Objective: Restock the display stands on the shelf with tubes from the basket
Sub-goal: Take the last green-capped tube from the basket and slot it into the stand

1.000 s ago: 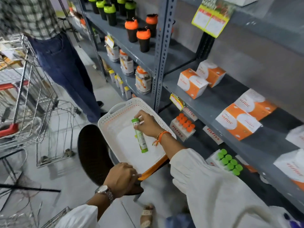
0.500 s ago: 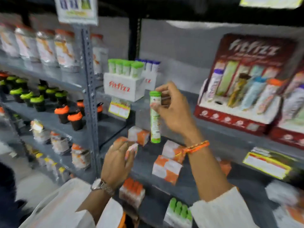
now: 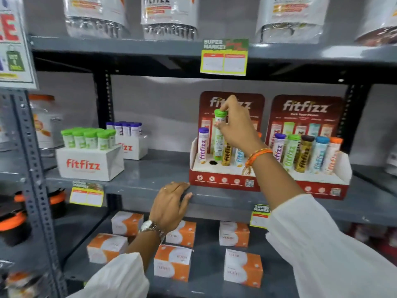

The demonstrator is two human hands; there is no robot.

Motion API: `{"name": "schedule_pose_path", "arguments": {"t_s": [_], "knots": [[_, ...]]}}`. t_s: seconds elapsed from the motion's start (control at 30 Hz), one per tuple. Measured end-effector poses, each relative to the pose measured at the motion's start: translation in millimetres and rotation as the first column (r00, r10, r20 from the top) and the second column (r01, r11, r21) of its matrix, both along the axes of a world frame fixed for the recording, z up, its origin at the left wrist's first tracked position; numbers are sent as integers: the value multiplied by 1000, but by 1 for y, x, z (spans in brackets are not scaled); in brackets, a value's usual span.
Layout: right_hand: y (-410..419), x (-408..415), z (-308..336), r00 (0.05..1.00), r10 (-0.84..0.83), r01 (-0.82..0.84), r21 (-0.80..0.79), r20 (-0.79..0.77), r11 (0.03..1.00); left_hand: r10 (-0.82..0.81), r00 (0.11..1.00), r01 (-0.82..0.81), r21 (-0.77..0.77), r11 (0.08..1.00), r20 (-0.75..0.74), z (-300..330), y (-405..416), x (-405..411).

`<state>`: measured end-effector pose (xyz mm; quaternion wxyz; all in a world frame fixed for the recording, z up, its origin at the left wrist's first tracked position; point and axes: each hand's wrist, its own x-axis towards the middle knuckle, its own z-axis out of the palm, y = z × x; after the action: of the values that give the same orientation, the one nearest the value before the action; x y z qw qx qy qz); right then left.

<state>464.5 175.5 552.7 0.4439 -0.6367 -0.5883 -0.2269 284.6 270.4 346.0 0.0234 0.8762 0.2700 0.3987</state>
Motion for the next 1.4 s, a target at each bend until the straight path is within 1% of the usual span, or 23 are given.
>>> {"name": "schedule_pose_path", "arguments": {"t_s": [0.27,0.6,0.7,0.83,0.87,1.0,1.1,1.23,1.3,1.4], "knots": [[22,4,-29,999,-32,31,-65,-5,997,45,998,-43,69,997,-42,-9,0,0],[29,4,-24,999,-38,37,-113,-14,993,51,999,-50,88,995,-17,-13,1,2],[28,4,-21,1000,-9,14,-204,23,979,53,999,-51,102,993,-10,-15,3,3],[28,4,-9,978,-87,140,-286,190,948,62,998,-62,105,993,2,-18,6,3],[28,4,-6,974,-95,155,-298,206,942,61,998,-61,103,993,5,-18,6,4],[26,-1,2,970,-98,178,-377,221,909,54,998,-55,85,995,11,-18,5,3],[26,0,3,975,-78,163,-436,207,885,55,998,-55,76,996,5,-18,6,3],[28,-1,4,977,-58,144,-430,207,891,60,998,-60,72,996,4,-19,6,4],[29,1,4,974,-69,156,-412,218,898,58,998,-58,73,996,-1,-20,8,4],[27,0,4,973,-97,181,-431,209,884,62,998,-62,73,995,0,-20,8,3]]}}
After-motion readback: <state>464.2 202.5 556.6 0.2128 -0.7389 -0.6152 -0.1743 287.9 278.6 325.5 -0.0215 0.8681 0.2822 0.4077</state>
